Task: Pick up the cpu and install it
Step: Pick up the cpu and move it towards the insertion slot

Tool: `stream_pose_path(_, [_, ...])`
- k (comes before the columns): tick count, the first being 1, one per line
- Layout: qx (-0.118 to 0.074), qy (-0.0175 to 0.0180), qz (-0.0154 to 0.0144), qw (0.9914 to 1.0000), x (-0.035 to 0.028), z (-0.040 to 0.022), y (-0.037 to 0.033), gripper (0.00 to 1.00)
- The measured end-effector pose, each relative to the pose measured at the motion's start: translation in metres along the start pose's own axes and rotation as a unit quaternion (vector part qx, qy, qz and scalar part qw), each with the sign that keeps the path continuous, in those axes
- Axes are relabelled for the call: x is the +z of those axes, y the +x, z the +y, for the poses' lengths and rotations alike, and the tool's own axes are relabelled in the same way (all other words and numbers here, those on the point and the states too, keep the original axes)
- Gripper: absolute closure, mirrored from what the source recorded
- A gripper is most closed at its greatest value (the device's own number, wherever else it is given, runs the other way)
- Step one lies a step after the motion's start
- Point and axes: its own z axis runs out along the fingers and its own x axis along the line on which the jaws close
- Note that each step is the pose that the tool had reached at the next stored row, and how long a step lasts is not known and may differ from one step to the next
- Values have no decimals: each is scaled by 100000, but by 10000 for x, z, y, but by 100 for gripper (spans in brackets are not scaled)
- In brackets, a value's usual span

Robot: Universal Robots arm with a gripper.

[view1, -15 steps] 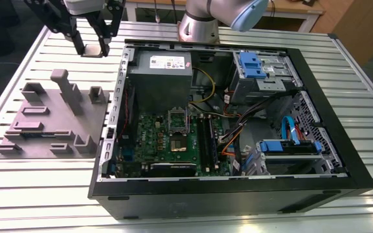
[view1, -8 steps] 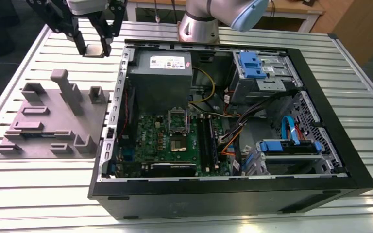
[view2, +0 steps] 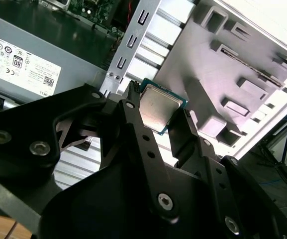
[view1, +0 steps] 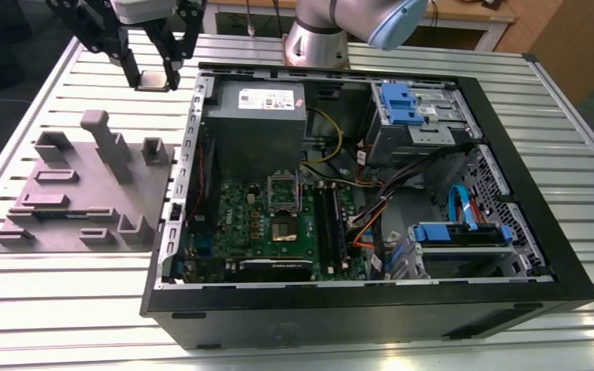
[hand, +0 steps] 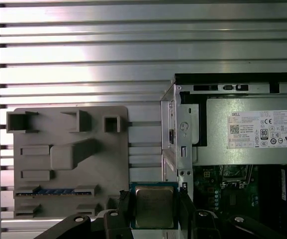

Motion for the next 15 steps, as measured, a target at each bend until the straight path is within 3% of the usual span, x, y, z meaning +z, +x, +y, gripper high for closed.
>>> stream_pose_path(15, [1, 5, 2, 100000, 0, 2, -63, 53])
